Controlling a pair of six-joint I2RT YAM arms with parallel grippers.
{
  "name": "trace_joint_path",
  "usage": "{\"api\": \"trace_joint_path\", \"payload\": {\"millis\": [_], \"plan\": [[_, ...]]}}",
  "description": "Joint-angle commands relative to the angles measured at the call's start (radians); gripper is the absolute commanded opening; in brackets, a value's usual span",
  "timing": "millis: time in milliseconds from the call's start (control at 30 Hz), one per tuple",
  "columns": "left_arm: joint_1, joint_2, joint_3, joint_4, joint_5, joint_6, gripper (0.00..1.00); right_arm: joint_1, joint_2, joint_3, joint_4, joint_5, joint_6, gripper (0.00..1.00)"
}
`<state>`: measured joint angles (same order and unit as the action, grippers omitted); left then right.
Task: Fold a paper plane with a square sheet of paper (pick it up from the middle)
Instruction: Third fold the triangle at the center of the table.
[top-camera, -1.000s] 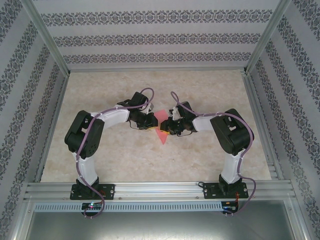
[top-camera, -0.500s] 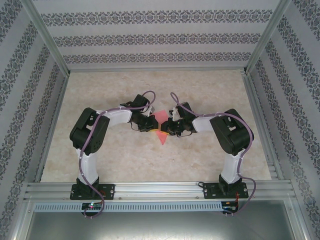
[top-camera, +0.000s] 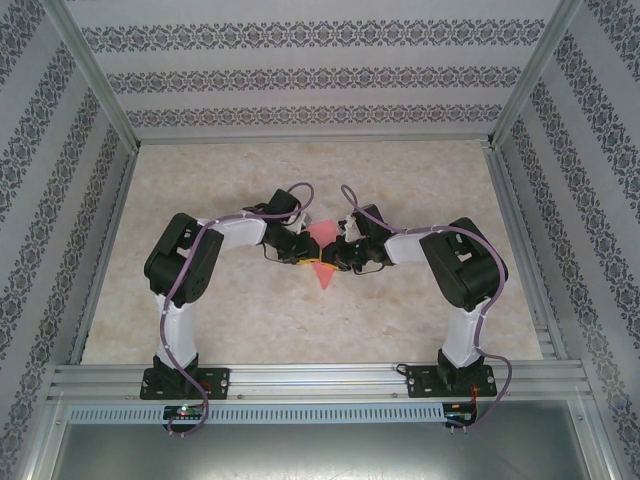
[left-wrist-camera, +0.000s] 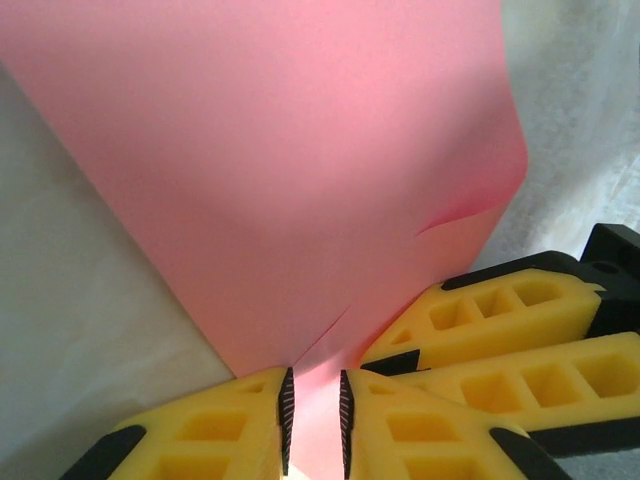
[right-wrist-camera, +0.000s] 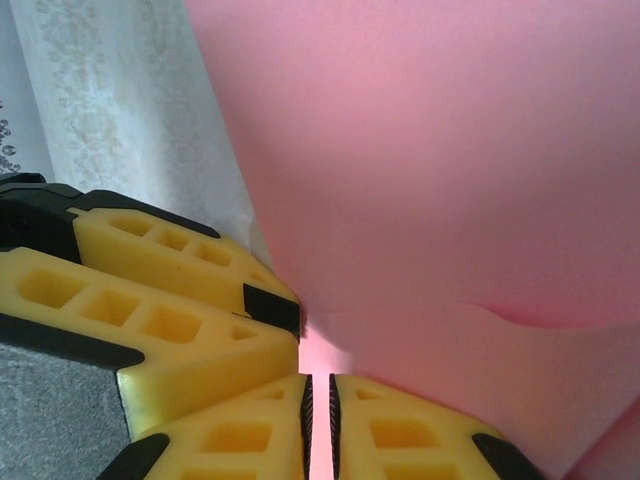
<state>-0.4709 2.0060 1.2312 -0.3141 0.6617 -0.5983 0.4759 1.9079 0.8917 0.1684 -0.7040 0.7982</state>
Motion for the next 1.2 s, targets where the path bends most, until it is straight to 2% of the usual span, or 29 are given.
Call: {"api": "trace_joint_path", "payload": {"millis": [0,433,1167], "plan": [[-0.005,0.032,0.053,-0.035,-0.009,0.04,0.26,0.013,0.014,-0.031,-0.066,0.036,-0.017,0.16],[-0.005,0.092,0.171,-0.112,-0.009,0.094,0.26,0.013,-0.004,-0.035,-0.053,0.041,-0.015,0.17],[0.042,0.104,0.246,-0.065,0.038,0.055,0.25,0.009,-0.015,-0.042,-0.051,0.035,-0.013,0.16]]}}
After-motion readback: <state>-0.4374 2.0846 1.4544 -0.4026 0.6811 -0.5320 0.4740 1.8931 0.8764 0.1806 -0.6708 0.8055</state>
